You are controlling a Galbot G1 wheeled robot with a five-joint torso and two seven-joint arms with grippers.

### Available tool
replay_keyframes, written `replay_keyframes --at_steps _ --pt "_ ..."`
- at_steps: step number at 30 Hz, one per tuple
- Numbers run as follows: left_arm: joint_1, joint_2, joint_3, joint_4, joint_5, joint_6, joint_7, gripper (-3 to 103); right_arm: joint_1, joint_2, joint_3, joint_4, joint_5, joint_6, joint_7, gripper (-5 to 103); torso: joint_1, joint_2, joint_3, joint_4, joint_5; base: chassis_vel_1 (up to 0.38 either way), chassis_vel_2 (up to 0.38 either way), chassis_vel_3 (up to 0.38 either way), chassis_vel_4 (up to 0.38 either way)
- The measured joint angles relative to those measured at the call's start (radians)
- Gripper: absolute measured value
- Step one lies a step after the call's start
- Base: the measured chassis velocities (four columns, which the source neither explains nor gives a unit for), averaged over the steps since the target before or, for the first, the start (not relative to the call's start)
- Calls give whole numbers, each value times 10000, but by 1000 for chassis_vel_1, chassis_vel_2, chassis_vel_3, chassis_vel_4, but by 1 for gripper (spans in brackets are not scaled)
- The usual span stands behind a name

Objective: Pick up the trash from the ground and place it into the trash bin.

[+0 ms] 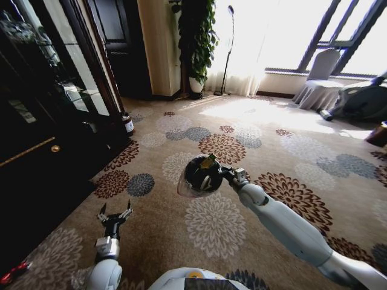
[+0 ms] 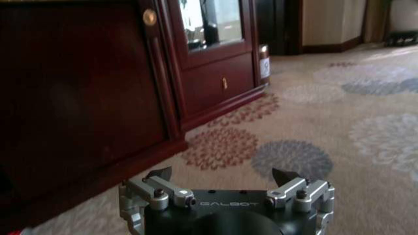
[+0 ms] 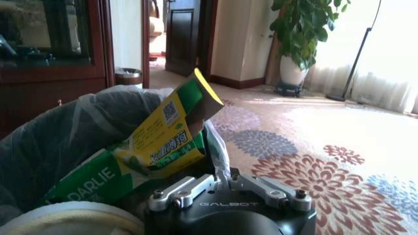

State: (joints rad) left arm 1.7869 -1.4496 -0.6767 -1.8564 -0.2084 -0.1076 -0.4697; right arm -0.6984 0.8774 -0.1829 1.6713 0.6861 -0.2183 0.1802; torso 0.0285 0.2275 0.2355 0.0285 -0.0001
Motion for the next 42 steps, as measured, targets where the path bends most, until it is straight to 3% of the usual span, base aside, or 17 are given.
replay_keyframes --at_steps 4,9,12,15,22,25,28,30,35,37,39,41,42 --pt "-457 -28 -643 1566 -1062 577 -285 100 0 52 1 0 -4 90 -37 1 1 0 2 -3 -1 0 0 0 0" --pt "-599 287 -961 1986 -1878 1109 -131 100 0 82 1 4 -14 170 -95 1 2 -1 3 -1 2 75 -50 -76 50" --pt "-777 668 -1033 2138 -3158 2097 129 100 3 145 8 6 -41 232 -169 1 2 0 3 -2 -1 152 -145 -174 164" --pt "-869 780 -1028 2258 -3267 2578 240 100 12 248 36 6 -45 240 -167 1 1 -1 3 -3 0 209 -206 -251 206" --pt "-892 1029 -1245 2728 -3241 2671 511 100 -46 344 91 2 -86 341 -128 1 -2 0 0 -3 -5 255 -210 -285 223" --pt "-888 1158 -1418 2802 -3741 2916 776 100 -87 383 99 -49 -94 389 -145 1 -5 1 -2 2 3 202 -88 -135 139" --pt "-1685 1471 -1324 3798 -4293 3141 1372 100 -152 437 101 -53 -115 434 -147 1 -3 1 0 3 0 44 -27 -34 44" --pt "-1830 1498 -1294 3954 -4333 3146 1428 100 -168 433 102 -48 -118 436 -147 1 0 0 2 3 1 0 0 0 0" --pt "-3333 1754 -911 5683 -4521 3268 2457 102 -313 110 129 171 -103 436 -107 1 7 -1 6 -12 0 -55 12 41 -29" --pt "-3651 1801 -815 6161 -4534 3280 2624 94 -347 21 166 224 -79 435 -97 1 5 -1 4 -8 2 0 0 0 0" --pt "-3798 1822 -769 6398 -4537 3266 2686 94 -369 -33 197 254 -62 435 -89 1 3 -1 3 -6 0 0 0 0 0" --pt "-3888 1838 -728 6574 -4611 3169 2835 78 -400 -107 278 292 -32 434 -81 1 2 -1 2 -1 -3 0 0 0 0" --pt "-3878 1838 -731 6571 -4621 3156 2858 78 -403 -109 288 293 -29 434 -81 1 2 -1 2 0 -1 0 0 0 0"
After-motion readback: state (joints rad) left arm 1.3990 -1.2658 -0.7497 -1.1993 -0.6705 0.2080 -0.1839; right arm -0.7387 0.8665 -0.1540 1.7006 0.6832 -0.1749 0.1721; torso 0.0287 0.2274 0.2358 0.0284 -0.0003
